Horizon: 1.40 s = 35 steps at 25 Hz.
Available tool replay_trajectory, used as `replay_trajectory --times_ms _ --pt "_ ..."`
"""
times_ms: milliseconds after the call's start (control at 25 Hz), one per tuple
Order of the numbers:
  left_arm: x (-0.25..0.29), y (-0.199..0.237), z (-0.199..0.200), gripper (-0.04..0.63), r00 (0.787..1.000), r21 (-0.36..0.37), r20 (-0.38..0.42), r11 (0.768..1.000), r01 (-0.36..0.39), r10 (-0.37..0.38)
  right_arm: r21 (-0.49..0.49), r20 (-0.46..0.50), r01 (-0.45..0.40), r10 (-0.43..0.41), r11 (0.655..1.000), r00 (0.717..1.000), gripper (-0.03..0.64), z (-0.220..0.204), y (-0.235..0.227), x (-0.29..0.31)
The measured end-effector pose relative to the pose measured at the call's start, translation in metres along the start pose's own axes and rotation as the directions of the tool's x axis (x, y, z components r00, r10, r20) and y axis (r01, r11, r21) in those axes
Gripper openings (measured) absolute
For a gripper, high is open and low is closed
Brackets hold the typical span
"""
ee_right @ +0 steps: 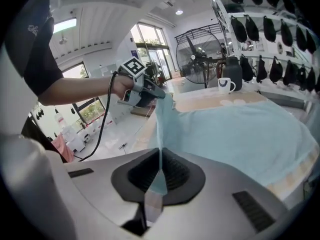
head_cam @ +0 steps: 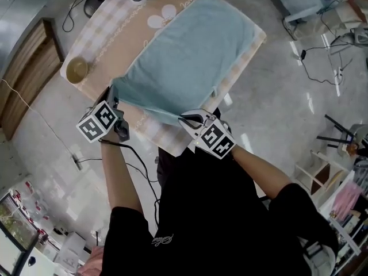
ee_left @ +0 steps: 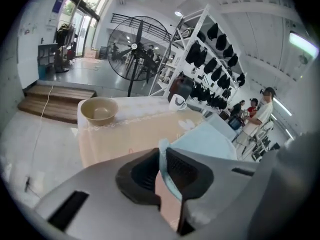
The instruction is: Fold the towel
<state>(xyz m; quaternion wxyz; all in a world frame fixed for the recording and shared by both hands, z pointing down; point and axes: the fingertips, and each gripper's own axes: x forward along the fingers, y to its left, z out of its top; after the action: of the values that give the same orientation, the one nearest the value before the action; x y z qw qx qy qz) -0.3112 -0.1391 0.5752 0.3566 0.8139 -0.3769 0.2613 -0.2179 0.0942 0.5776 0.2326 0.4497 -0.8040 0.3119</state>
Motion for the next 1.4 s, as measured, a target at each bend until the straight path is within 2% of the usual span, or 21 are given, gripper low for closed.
replay_trajectory --times_ms 160,280,480,720,920,1040,1160,1280,1400 --pt "0.004 -0.025 0.013 0.046 0.997 -0.127 0.053 0.991 -0.046 0.053 -0.038 0.027 -0.075 0.076 0.996 0.997 0.017 0.013 -0.033 -0.024" --pt "0.014 -0.037 0.021 0.046 0.991 -0.175 0.077 0.980 -0.091 0.106 -0.053 0.039 -0.125 0.127 0.991 0.991 0.017 0.019 -0.064 -0.036" --pt "0.028 -0.071 0.028 0.046 0.983 -0.240 0.138 0.967 -0.084 0.119 -0.094 0.032 -0.153 0.156 0.984 0.987 0.017 0.018 -0.109 -0.052" --pt "0.035 -0.095 0.030 0.046 0.986 -0.257 0.145 0.965 -0.046 0.086 -0.060 0.063 -0.092 0.096 0.994 0.993 0.017 0.026 -0.139 -0.068" --pt "0.041 -0.113 0.032 0.046 0.991 -0.263 0.130 0.964 0.026 0.009 -0.032 0.067 -0.025 0.027 0.999 0.997 0.017 0.024 -0.142 -0.082" --pt "0.050 -0.126 0.038 0.046 0.991 -0.245 0.123 0.966 0.086 -0.057 -0.017 0.079 0.040 -0.039 0.999 0.996 0.017 0.024 -0.150 -0.092" --pt "0.067 -0.145 0.047 0.046 0.991 -0.206 0.107 0.974 0.100 -0.079 0.003 0.098 0.101 -0.101 0.995 0.990 0.017 0.022 -0.174 -0.105" --pt "0.084 -0.171 0.055 0.046 0.990 -0.194 0.107 0.975 0.111 -0.091 0.035 0.108 0.112 -0.115 0.993 0.988 0.017 0.015 -0.197 -0.121" --pt "0.107 -0.192 0.073 0.046 0.990 -0.172 0.112 0.980 0.100 -0.081 0.022 0.107 0.100 -0.101 0.995 0.989 0.017 0.016 -0.224 -0.125"
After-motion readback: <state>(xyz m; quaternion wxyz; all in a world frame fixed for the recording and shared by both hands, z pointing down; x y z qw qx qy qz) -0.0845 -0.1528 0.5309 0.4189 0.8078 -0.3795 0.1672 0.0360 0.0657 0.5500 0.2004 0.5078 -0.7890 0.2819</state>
